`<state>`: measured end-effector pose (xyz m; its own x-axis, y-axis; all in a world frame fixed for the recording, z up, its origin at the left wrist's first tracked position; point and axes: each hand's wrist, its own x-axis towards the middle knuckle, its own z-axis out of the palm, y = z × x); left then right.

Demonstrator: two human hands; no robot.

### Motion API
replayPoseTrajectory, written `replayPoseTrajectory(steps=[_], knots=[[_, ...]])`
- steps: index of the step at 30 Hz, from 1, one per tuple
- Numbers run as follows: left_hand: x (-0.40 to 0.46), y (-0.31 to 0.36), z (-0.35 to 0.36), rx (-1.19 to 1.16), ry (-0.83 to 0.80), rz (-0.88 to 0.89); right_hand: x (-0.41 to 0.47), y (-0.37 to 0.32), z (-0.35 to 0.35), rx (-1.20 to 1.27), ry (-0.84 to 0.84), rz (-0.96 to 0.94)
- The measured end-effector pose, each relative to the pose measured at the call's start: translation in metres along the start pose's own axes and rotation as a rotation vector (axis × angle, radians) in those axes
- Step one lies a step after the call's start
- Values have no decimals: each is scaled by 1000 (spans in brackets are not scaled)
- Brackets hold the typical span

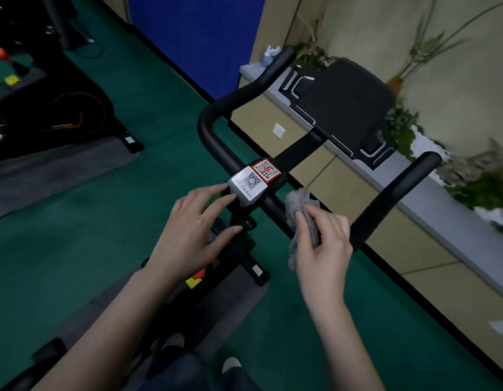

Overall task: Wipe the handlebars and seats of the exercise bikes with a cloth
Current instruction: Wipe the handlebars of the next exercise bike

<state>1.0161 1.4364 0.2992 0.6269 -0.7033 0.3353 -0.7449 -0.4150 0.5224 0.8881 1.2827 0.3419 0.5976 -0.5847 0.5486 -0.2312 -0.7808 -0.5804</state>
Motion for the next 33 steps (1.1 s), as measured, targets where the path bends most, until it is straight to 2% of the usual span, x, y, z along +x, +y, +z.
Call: replayPoseTrajectory(steps=[9,14,18,22,28,31,33], knots=[[57,-4,17,-127,0,209,7,-8,55,-452,-21,88],[69,-7,25,-263,56,222,-2,3,39,-417,4,171],[71,-11,28,-324,78,232,6,-14,55,-351,26,225],[72,-13,28,-344,63,247,28,-16,56,-360,-136,214],[72,-14,26,-370,27,236,79,9,42,-148,-624,670],[73,-14,27,-378,38,231,78,9,44,-102,-661,686],[73,-14,28,-379,53,232,61,4,42,-151,-581,564]])
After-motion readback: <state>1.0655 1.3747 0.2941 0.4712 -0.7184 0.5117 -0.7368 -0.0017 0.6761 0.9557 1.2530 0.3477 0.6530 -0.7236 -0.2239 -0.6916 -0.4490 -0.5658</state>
